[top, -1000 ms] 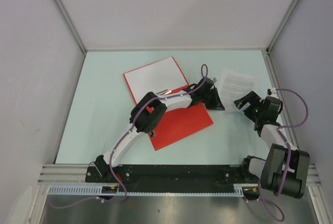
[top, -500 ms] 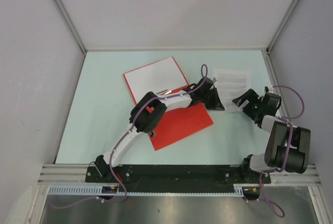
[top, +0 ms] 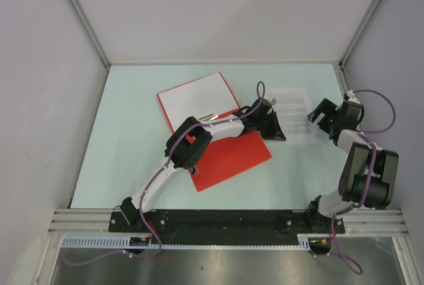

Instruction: Put the files into the folder

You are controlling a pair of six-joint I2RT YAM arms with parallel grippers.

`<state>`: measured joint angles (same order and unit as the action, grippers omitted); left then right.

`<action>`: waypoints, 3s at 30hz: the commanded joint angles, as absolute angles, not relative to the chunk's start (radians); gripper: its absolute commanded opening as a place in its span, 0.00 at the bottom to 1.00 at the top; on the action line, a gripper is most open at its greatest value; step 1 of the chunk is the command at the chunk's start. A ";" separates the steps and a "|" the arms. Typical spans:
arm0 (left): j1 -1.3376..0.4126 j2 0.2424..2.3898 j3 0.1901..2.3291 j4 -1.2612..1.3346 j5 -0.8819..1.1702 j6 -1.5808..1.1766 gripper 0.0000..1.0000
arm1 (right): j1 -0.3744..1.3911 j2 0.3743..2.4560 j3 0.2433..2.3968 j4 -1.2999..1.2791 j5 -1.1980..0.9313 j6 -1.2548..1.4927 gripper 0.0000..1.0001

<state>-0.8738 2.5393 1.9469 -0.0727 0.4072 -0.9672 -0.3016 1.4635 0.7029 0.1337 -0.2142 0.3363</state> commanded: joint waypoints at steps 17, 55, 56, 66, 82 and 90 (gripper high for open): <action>-0.865 2.554 1.944 -0.215 0.379 -0.907 0.05 | -0.180 1.686 0.871 -0.057 -0.305 0.259 1.00; -0.813 2.680 2.280 -0.311 0.341 -0.908 0.32 | -0.183 1.672 0.893 -0.170 -0.138 0.247 1.00; -0.811 2.678 2.273 -0.313 0.344 -0.910 0.31 | -0.184 1.677 0.891 -0.173 -0.149 0.255 1.00; -0.811 2.634 2.164 -0.258 0.388 -0.914 0.30 | -0.173 1.720 0.888 -0.127 -0.402 0.333 1.00; -0.810 2.628 2.166 -0.255 0.414 -0.905 0.29 | -0.204 1.635 0.746 0.214 -0.745 0.615 1.00; -0.811 2.625 2.166 -0.253 0.422 -0.900 0.28 | -0.248 1.617 0.695 0.399 -0.735 0.603 1.00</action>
